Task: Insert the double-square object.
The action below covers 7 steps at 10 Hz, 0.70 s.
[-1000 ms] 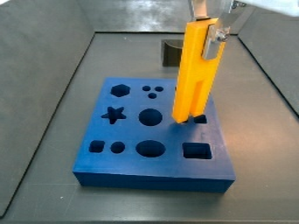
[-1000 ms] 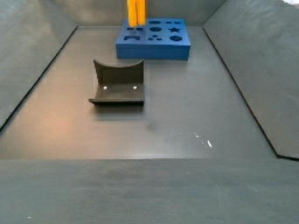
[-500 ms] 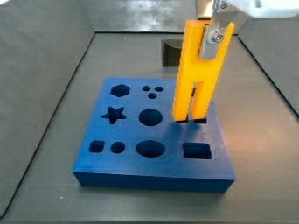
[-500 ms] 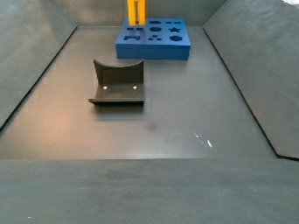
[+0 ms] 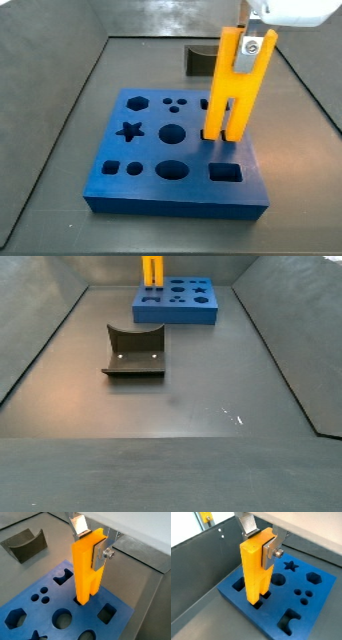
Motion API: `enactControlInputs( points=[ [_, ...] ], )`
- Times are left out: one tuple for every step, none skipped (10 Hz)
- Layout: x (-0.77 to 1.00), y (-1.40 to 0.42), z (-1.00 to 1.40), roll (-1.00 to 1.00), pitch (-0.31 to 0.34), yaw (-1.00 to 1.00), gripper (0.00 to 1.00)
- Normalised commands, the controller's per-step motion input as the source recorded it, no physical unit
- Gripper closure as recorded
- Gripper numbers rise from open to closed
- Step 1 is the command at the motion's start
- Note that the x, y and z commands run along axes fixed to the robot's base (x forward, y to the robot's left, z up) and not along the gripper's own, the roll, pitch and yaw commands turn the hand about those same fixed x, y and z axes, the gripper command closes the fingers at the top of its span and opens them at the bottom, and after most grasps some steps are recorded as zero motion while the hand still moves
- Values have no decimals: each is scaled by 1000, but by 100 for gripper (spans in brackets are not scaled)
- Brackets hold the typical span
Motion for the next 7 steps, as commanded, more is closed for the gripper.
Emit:
enactControlInputs(
  points=[
    [0, 0, -77, 14, 0, 0, 100],
    [80, 0, 0, 164, 0, -57, 100],
    [34, 0, 0, 266, 6, -140, 100],
    [17, -6, 0, 314, 36, -137, 100],
    [89, -63, 0, 349, 49, -126, 100],
    [151, -46, -120, 147, 3, -89, 100],
    [0, 0, -134, 36, 0, -63, 100]
  ],
)
